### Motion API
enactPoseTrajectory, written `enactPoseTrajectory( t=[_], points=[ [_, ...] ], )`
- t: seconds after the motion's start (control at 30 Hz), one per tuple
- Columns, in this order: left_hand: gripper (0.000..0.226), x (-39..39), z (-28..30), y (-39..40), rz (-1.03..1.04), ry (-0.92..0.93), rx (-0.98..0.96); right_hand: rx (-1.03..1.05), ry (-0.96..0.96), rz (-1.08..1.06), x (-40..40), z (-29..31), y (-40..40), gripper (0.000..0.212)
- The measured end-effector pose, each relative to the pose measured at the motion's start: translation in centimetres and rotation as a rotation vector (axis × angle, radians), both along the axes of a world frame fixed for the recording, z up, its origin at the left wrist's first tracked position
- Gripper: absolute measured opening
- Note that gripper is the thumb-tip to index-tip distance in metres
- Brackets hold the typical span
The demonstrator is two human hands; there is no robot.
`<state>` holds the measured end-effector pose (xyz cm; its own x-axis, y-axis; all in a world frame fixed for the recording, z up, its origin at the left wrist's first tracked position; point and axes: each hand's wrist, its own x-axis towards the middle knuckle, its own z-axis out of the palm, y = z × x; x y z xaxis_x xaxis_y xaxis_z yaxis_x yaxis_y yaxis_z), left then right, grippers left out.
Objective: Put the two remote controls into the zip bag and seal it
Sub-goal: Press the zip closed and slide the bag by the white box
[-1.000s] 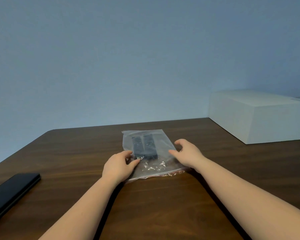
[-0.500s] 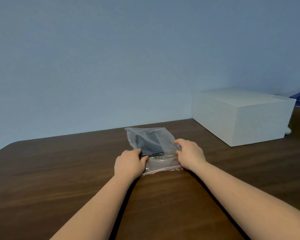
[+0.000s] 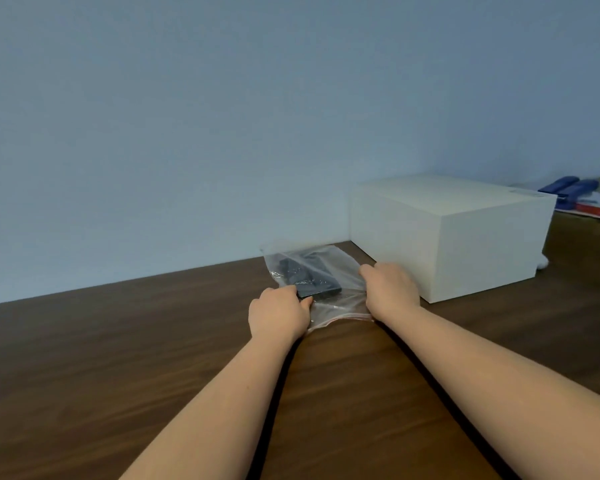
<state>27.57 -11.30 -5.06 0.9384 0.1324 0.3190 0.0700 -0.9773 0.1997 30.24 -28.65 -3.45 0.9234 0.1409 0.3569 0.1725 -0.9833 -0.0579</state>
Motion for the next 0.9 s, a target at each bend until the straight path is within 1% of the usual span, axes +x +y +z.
enactPoseTrajectory(
  t=[0.13, 0.27, 0.47, 0.63, 0.83, 0.9],
  points=[
    [0.036, 1.3, -0.1, -1.7, 0.009, 0.003, 0.002, -0.162, -0.032, 0.051, 1.1, 0.7, -0.9, 0.026],
    [0.038, 1.5, -0.2, -2.4, 0.033, 0.001, 0.012, -0.242, -0.029, 0.05, 1.6, 0.8, -1.6, 0.029],
    [0.039, 0.4, -0.2, -2.2, 0.02, -0.016, -0.046, -0.264, -0.034, 0.023, 1.1, 0.7, -2.7, 0.031],
    [0.035, -1.5, 0.0, -1.9, -0.006, -0.038, -0.084, -0.257, -0.013, 0.013, 0.1, 0.7, -2.8, 0.033],
    [0.032, -4.2, -0.2, -0.6, 0.004, -0.063, -0.127, -0.229, -0.006, 0.003, -2.1, 0.8, -3.1, 0.03],
    [0.031, -5.1, -0.2, -0.2, 0.008, -0.043, -0.133, -0.222, -0.008, 0.007, -2.9, 0.8, -3.2, 0.029]
  ],
)
